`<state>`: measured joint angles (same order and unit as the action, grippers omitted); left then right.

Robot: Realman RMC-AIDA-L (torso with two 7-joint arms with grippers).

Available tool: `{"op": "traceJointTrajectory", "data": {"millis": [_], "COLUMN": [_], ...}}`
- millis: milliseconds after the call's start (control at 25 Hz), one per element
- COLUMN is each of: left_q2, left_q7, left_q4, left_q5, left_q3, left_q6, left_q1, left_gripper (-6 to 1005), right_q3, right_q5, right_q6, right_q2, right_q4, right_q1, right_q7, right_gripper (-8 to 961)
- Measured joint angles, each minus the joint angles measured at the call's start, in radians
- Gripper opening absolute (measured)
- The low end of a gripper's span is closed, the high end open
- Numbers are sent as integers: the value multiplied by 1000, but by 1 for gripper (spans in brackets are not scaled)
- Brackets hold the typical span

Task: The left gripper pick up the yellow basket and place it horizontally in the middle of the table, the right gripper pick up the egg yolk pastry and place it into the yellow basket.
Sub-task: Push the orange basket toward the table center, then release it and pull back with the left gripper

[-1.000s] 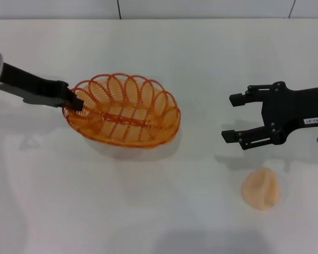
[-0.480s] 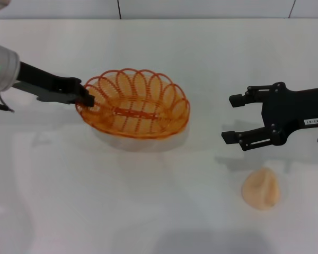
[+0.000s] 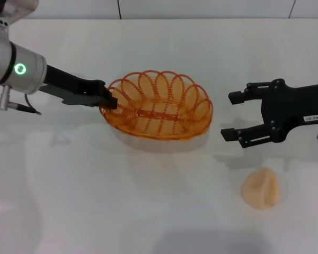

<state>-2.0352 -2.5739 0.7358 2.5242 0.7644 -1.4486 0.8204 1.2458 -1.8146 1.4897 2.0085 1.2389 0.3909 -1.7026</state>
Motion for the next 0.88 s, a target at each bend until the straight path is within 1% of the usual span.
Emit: {"op": "traceJointTrajectory", "data": {"millis": [240, 400, 640, 880], "left_q2": [-2, -2, 4, 7], "left_q7": [-7, -12, -28, -38], "left_q4": [-45, -54, -56, -92], "left_q5": [-11, -6, 11, 41], "left_q3": [-1, -1, 0, 8], "left_q6": [18, 22, 27, 28], "left_q1": [5, 5, -1, 13], "left_gripper": [90, 91, 92, 93], "right_q3": [-1, -7, -8, -8], "right_q5": [0, 0, -2, -3], "right_q6": [7, 13, 15, 15], "right_q2": [-1, -1, 1, 2], "right_q4": [2, 2, -4, -5], "right_q1": [0, 0, 1, 1], "right_q7": [0, 0, 1, 3], "right_gripper": [843, 843, 844, 844]}}
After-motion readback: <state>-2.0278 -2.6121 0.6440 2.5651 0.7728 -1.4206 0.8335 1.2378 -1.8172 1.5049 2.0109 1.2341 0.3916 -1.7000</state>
